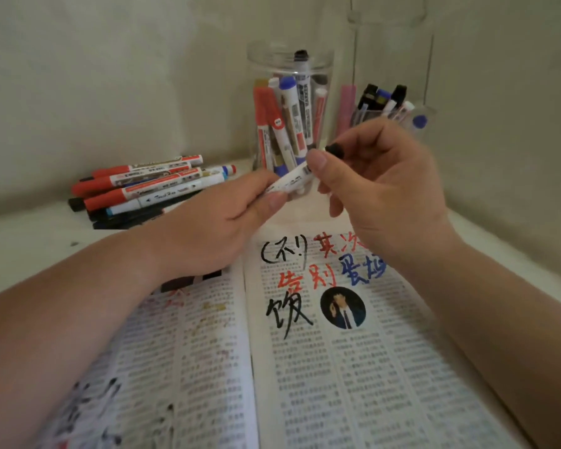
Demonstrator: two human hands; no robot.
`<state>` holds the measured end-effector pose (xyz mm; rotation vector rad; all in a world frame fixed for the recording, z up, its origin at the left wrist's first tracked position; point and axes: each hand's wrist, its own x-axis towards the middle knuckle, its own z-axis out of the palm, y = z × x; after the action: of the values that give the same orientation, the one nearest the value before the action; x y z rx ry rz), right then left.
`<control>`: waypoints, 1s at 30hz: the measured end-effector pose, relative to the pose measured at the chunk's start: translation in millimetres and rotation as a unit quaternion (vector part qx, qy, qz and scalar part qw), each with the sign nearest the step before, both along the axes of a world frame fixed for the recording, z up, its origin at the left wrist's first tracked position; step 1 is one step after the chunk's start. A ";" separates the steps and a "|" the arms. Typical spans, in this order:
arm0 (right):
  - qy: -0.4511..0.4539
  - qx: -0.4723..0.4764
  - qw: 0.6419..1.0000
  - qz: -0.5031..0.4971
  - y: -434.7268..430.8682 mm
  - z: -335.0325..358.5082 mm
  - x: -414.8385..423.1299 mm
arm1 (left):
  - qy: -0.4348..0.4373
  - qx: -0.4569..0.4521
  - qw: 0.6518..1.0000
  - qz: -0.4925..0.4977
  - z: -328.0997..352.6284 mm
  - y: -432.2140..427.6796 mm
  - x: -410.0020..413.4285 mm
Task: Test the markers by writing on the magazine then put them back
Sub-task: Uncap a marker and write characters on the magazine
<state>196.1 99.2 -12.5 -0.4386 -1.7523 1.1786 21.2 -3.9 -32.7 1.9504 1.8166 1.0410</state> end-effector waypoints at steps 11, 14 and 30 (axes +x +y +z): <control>-0.087 -0.033 0.990 0.103 -0.1 -2.0 2.0 | -0.084 -0.025 0.993 -0.077 4.7 -5.4 2.8; -0.083 -0.084 0.987 0.110 16.4 14.0 16.4 | -0.110 -0.063 0.989 -0.081 1.9 -7.9 -3.3; -0.259 -0.118 0.924 0.255 0.4 -4.2 49.3 | 0.033 -0.009 0.999 -0.012 5.6 -5.5 1.5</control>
<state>245.3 99.5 -16.7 -0.4820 -2.2748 1.7772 22.7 -9.4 -27.1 2.0133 1.8256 0.9601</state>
